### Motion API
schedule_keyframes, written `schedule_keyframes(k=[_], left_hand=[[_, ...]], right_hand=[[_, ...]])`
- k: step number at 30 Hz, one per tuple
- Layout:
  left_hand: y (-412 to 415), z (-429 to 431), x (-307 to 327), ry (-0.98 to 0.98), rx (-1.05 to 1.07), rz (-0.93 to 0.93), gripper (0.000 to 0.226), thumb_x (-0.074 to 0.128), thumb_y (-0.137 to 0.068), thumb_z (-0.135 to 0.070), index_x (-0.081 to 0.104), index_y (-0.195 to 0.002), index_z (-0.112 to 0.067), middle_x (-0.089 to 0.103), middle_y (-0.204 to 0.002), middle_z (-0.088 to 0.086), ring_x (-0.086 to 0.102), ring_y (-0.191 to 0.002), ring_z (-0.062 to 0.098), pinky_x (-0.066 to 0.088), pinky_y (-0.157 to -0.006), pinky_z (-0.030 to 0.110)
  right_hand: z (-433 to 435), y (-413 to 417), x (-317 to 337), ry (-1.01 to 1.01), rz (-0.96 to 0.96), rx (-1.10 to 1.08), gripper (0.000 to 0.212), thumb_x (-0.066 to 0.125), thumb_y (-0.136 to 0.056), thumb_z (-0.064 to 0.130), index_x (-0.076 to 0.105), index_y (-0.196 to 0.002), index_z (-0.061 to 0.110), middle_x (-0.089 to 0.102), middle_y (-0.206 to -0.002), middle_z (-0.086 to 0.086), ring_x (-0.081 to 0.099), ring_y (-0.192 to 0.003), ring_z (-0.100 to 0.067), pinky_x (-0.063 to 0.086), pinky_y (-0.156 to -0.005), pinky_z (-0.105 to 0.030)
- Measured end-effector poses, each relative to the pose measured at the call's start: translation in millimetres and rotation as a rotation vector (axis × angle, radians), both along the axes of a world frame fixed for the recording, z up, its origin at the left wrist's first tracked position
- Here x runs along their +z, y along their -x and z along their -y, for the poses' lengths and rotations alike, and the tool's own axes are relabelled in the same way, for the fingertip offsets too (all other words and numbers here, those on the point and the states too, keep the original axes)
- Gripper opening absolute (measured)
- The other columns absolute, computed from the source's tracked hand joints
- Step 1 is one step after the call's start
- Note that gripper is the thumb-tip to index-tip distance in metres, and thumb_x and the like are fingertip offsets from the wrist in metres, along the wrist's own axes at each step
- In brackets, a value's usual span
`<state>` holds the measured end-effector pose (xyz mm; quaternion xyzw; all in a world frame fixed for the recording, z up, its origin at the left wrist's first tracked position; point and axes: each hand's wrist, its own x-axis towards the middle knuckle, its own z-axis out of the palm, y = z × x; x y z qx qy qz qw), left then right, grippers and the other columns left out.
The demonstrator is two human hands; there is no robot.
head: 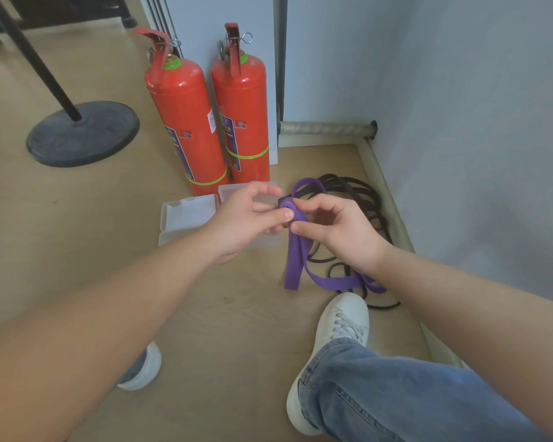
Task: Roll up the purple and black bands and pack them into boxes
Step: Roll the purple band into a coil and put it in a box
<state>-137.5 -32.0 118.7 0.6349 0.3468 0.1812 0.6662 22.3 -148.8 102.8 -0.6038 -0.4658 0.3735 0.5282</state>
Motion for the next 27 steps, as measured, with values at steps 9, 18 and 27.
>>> schedule_keyframes(k=[9, 18, 27], left_hand=[[-6.2, 10.1, -4.6, 0.26, -0.033, 0.065, 0.017, 0.057, -0.1, -0.009, 0.056, -0.117, -0.007, 0.07, -0.118, 0.012, 0.069, -0.111, 0.02, 0.055, -0.099, 0.034], [-4.0, -0.3, 12.7, -0.135, -0.093, -0.162, 0.023, 0.081, -0.083, -0.011, 0.067, -0.1, -0.004, 0.077, -0.095, 0.009, 0.076, -0.089, 0.015, 0.061, -0.079, 0.028], [-5.3, -0.1, 9.5, -0.274, -0.125, -0.221, 0.02, 0.085, -0.077, -0.01, 0.066, -0.083, -0.015, 0.078, -0.087, 0.007, 0.076, -0.086, 0.02, 0.059, -0.092, 0.042]], right_hand=[[-2.9, -2.7, -3.1, -0.036, 0.174, -0.078, 0.017, 0.083, -0.083, 0.009, 0.075, -0.095, 0.019, 0.077, -0.094, 0.003, 0.073, -0.086, -0.011, 0.058, -0.086, -0.033], [-2.5, -8.3, 6.6, 0.018, 0.133, 0.04, 0.026, 0.078, -0.085, -0.003, 0.071, -0.087, 0.021, 0.076, -0.096, -0.005, 0.074, -0.087, -0.023, 0.06, -0.084, -0.042], [-5.5, -17.2, 14.8, 0.184, 0.277, 0.077, 0.03, 0.083, -0.082, 0.008, 0.07, -0.108, 0.015, 0.076, -0.099, -0.005, 0.074, -0.092, -0.021, 0.06, -0.09, -0.04]])
